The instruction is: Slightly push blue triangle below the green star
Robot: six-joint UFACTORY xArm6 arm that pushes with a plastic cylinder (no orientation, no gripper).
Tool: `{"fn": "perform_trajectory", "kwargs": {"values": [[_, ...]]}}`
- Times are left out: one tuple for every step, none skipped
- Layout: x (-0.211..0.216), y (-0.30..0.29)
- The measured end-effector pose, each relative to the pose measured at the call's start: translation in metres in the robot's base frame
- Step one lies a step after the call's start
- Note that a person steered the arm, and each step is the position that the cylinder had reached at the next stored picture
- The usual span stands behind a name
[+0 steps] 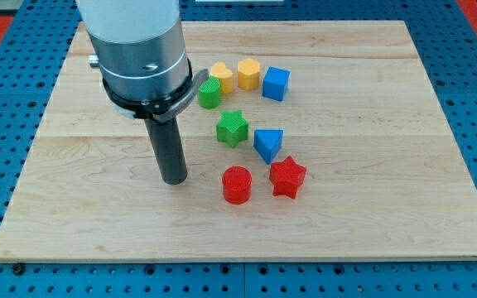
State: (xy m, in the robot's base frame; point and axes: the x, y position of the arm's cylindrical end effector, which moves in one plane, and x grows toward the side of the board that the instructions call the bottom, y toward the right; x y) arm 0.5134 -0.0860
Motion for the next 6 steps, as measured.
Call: {"fn": "perform_trajectory", "kwargs": {"values": [[-0.029, 0.006], [-0.039, 0.011], [-0.048, 0.015], [-0.060, 0.033], [-0.062, 0.033], [-0.081, 0.033]]}}
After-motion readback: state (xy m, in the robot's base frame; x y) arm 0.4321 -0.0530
